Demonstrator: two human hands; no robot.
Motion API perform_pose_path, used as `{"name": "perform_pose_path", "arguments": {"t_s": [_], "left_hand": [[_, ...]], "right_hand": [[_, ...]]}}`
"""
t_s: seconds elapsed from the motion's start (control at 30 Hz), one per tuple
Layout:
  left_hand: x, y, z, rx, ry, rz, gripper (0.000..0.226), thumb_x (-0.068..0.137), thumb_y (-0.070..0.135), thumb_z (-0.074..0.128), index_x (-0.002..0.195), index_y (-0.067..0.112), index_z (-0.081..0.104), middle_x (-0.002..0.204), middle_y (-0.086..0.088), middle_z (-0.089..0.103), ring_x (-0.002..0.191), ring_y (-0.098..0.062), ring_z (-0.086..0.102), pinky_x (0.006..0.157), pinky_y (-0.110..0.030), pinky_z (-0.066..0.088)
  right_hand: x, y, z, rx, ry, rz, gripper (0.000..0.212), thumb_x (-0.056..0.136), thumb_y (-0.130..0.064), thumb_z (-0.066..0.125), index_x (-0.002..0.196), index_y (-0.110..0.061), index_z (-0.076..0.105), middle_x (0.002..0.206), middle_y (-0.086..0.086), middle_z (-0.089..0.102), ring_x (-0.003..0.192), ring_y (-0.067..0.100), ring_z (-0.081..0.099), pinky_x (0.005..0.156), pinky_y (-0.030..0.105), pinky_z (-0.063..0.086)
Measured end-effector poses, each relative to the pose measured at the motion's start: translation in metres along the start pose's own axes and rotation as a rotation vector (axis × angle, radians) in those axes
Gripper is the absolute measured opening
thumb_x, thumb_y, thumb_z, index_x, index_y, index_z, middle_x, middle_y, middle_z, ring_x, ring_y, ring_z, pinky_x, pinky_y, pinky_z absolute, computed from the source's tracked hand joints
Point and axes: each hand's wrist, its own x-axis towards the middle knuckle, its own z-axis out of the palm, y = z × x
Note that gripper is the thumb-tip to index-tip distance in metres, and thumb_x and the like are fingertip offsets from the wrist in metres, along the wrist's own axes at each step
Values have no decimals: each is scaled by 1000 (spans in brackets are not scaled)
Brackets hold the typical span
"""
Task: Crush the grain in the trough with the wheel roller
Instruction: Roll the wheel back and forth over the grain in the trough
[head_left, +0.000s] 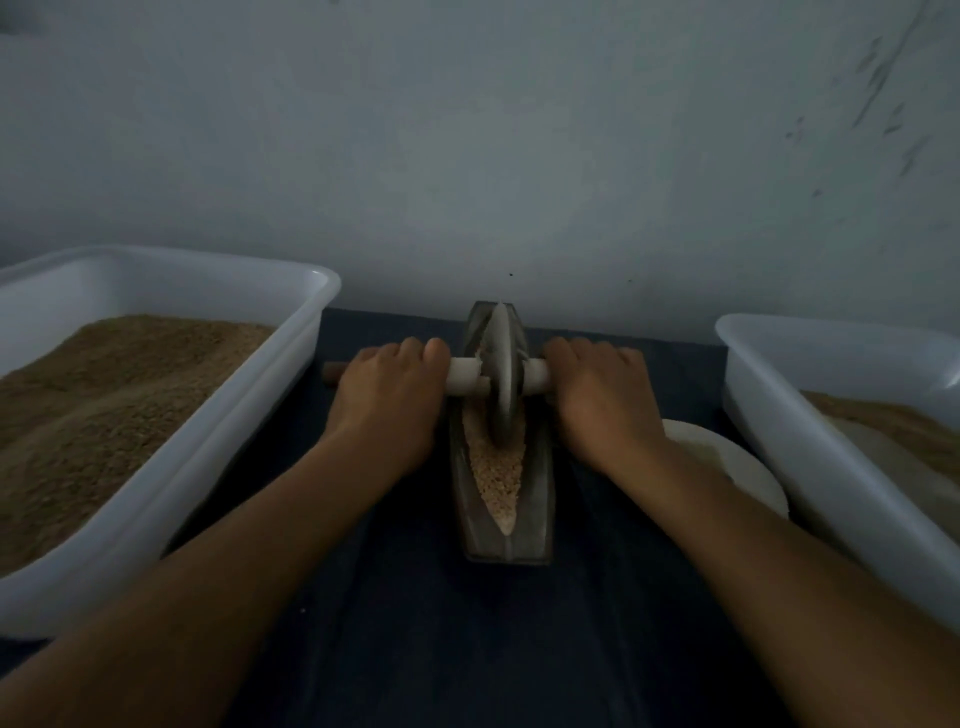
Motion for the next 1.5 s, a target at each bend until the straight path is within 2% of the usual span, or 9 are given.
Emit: {"name": "perform_pose_path", "arguments": {"t_s": [0.23,0.4,0.57,0.7,0.97,1.1,1.23,1.4,1.5], "left_hand": [[-43,3,-32,-141,-19,60,60,74,39,75,125,31,44,118,7,57,106,-15,56,96,-33,42],[-71,3,-46,-116,25,106,79,72,42,76,139,29,36,132,8,54,118,-14,53,105,-35,38],[-60,4,-36,-85,18,95,77,73,40,76,137,27,36,130,6,54,114,-15,54,103,-34,40],[-33,3,-15,-39,-11,70,79,72,39,78,137,25,35,127,2,52,113,-19,53,103,-37,38],[43,-9,7,-56,-55,-12,48,82,27,69,123,22,46,118,-7,58,107,-29,58,90,-43,43],[56,-11,16,-58,-46,-56,37,86,24,66,119,19,48,113,-11,60,101,-32,60,84,-44,44],[51,-10,21,-48,-18,-78,37,85,22,68,114,16,48,110,-11,61,99,-31,60,84,-44,47],[40,-5,14,-28,19,-55,36,82,26,70,109,18,48,107,-7,62,96,-27,60,84,-41,44],[23,-3,10,-57,40,-15,41,78,31,73,108,21,47,106,-4,60,94,-24,58,85,-39,43]], "right_hand": [[-60,-14,-38,0,-2,-68,49,82,-24,68,128,-11,54,111,9,60,100,28,57,91,44,43],[-78,-21,-53,77,39,-60,57,81,-22,72,133,-7,54,122,13,60,114,31,56,106,49,39],[-66,-17,-45,53,14,-73,48,80,-21,66,125,-9,57,111,10,63,101,29,59,95,45,44],[-39,-7,-24,20,-50,-34,38,83,-17,61,120,-15,58,103,4,60,92,26,56,86,40,40],[32,9,11,-32,-98,40,30,83,-29,63,111,-19,58,101,5,63,89,30,60,64,34,31],[54,15,18,-12,-114,36,29,83,-26,67,111,-19,61,100,6,65,88,31,62,63,32,31],[56,16,18,-26,-93,18,22,82,-24,66,104,-20,63,95,6,67,86,32,62,63,31,28],[37,14,16,-22,-71,27,20,82,-29,68,99,-20,61,96,6,67,86,31,63,60,30,23],[22,10,12,13,-44,14,19,80,-29,69,92,-19,56,90,6,65,82,32,61,62,33,25]]}}
